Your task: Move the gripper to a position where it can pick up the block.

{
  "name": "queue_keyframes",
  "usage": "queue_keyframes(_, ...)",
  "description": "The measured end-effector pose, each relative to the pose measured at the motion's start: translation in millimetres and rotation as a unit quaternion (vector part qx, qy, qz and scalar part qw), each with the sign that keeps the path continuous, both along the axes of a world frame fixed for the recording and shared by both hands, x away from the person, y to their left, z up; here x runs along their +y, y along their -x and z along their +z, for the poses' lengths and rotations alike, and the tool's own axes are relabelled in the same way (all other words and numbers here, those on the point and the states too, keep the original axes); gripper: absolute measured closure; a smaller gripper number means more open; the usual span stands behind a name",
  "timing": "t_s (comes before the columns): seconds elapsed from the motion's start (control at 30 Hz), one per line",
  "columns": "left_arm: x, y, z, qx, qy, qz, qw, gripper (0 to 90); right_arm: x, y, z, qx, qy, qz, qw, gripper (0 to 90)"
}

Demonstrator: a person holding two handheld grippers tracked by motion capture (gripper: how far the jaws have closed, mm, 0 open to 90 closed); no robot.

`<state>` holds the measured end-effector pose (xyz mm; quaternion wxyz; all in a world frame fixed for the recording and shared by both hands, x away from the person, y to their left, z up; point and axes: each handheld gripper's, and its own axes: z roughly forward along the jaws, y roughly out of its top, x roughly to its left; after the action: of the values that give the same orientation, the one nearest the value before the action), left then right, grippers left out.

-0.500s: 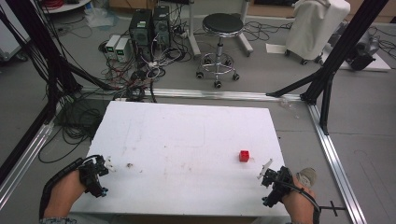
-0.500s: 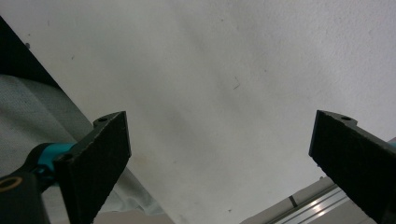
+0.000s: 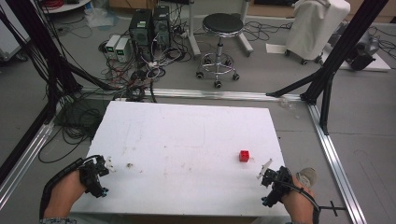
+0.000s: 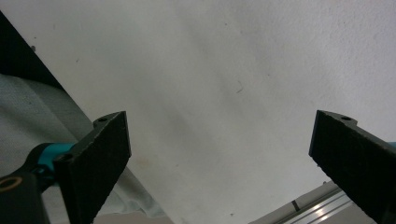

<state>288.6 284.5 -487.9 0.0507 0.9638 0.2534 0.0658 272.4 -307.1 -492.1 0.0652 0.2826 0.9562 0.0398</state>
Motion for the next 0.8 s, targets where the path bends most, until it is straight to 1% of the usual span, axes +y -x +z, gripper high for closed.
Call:
queue_keyframes(0.07,0.4,0.6,0.1,-0.001,0.002,0.002,1.0000,20.7,0.6,-1.4,-0.5,-0.001,-0.001,-0.002,1.0000,4.7)
queue_keyframes(0.2,0.5,0.7,0.8,-0.005,0.002,0.002,1.0000,20.7,-0.3,-6.4,-2.4,0.006,0.000,0.010,0.9999,4.7)
queue_keyframes(0.33,0.1,0.4,0.4,-0.003,0.002,0.001,1.0000,20.8,-5.9,-11.9,0.5,0.005,-0.006,0.014,0.9999,4.7)
queue_keyframes(0.4,-0.2,0.4,-0.5,-0.005,0.004,0.002,1.0000,20.8,-8.9,-14.6,1.3,0.002,-0.007,0.020,0.9998,4.7)
queue_keyframes(0.47,-0.1,0.5,-0.5,-0.006,0.004,0.004,1.0000,20.8,-11.6,-17.6,0.8,0.007,-0.010,0.024,0.9996,4.7)
queue_keyframes(0.53,0.1,0.4,0.0,-0.006,0.005,0.004,1.0000,20.8,-13.4,-20.6,0.7,0.008,-0.012,0.039,0.9991,4.7)
queue_keyframes(0.63,-0.1,0.2,-0.6,-0.008,0.004,0.003,1.0000,20.8,-15.1,-25.1,1.2,0.001,-0.014,0.062,0.9980,4.7)
queue_keyframes(0.73,-0.7,0.0,-2.3,-0.008,0.001,0.002,1.0000,20.8,-15.7,-30.2,0.8,0.003,-0.014,0.078,0.9969,4.7)
queue_keyframes(0.77,-0.7,0.0,-2.3,-0.008,0.001,0.002,1.0000,20.8,-15.7,-30.2,0.8,0.003,-0.014,0.078,0.9969,4.7)
queue_keyframes(0.8,-0.8,0.0,-3.0,-0.008,-0.001,0.001,1.0000,20.9,-15.3,-34.4,-0.2,0.000,-0.009,0.091,0.9958,4.7)
